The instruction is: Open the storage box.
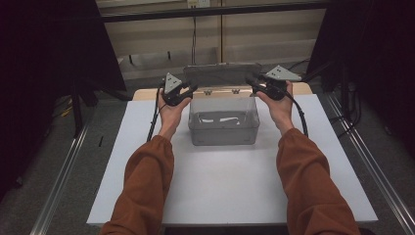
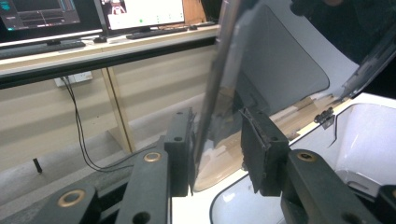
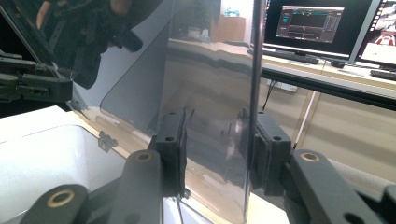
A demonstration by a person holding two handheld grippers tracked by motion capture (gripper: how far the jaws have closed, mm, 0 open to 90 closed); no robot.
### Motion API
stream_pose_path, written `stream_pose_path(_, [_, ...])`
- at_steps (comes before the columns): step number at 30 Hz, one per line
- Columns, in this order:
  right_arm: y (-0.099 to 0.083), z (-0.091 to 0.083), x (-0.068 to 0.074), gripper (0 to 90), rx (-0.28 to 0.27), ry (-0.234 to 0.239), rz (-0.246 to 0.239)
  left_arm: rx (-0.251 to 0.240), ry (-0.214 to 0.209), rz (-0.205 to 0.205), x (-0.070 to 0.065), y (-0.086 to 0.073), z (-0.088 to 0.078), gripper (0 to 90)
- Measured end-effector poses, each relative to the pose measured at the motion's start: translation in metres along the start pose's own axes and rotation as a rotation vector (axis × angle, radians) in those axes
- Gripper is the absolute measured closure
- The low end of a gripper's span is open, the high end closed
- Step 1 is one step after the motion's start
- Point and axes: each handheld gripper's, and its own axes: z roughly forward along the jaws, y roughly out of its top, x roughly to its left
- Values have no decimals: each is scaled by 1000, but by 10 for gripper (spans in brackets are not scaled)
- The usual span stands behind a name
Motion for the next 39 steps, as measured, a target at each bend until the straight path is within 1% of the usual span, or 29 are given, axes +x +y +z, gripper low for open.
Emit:
stream_pose_path(2, [0, 0, -1, 603, -2, 1, 4, -3, -5, -17, 0, 0, 1, 648])
stream_pose_path(3, [-1, 0, -1, 603, -4, -1, 4, -3, -5, -15, 1, 0, 1, 650])
stream_pose_path(5, [-1, 2, 0, 579, -7, -7, 2, -3, -8, -25, 2, 0, 0, 653])
stream_pose_path(8, [-3, 3, 0, 567, -7, -8, 4, -6, -8, -28, 1, 0, 1, 654])
stream_pose_path(9, [-4, 4, 0, 561, -5, -9, 11, -6, -8, -29, 2, 0, 0, 655])
stream_pose_path(10, [-5, 5, 0, 543, 4, -18, -2, -11, -9, -34, 3, 0, 0, 664])
stream_pose_path(12, [-6, 5, 0, 537, 12, -21, -6, -12, -10, -39, 4, 0, 0, 669])
stream_pose_path(16, [-12, 8, -2, 544, 35, -19, 5, -13, -13, -43, 5, 0, 0, 689])
stream_pose_path(21, [-17, 11, -3, 540, 43, -16, 17, -15, -11, -46, 6, 0, 1, 696])
stream_pose_path(23, [-20, 13, -4, 529, 51, -24, 27, -16, -8, -57, 6, 0, 2, 698])
stream_pose_path(26, [-23, 15, -5, 510, 65, -32, 31, -12, -5, -54, 7, 0, 2, 700])
stream_pose_path(27, [-25, 16, -6, 518, 66, -29, 39, -6, -3, -48, 7, 0, 2, 701])
stream_pose_path(28, [-28, 18, -5, 513, 74, -24, 49, -10, 0, -55, 7, 0, 3, 706])
stream_pose_path(30, [-29, 19, -5, 514, 72, -21, 49, -5, 1, -50, 7, 0, 3, 707])
stream_pose_path(32, [-31, 21, -4, 505, 69, -21, 53, -9, 2, -58, 7, 0, 4, 710])
stream_pose_path(33, [-32, 23, -4, 508, 65, -27, 66, -10, 3, -57, 8, 0, 4, 718])
stream_pose_path(34, [-32, 23, -4, 508, 65, -27, 66, -10, 3, -57, 8, 0, 4, 719])
stream_pose_path(35, [-33, 23, -4, 519, 61, -30, 78, -12, 1, -72, 8, 0, 5, 719])
stream_pose_path(38, [-33, 24, -5, 525, 57, -30, 81, -9, -2, -84, 9, -1, 5, 716])
stream_pose_path(39, [-33, 25, -5, 526, 65, -31, 77, -9, -10, -106, 9, -2, 7, 702])
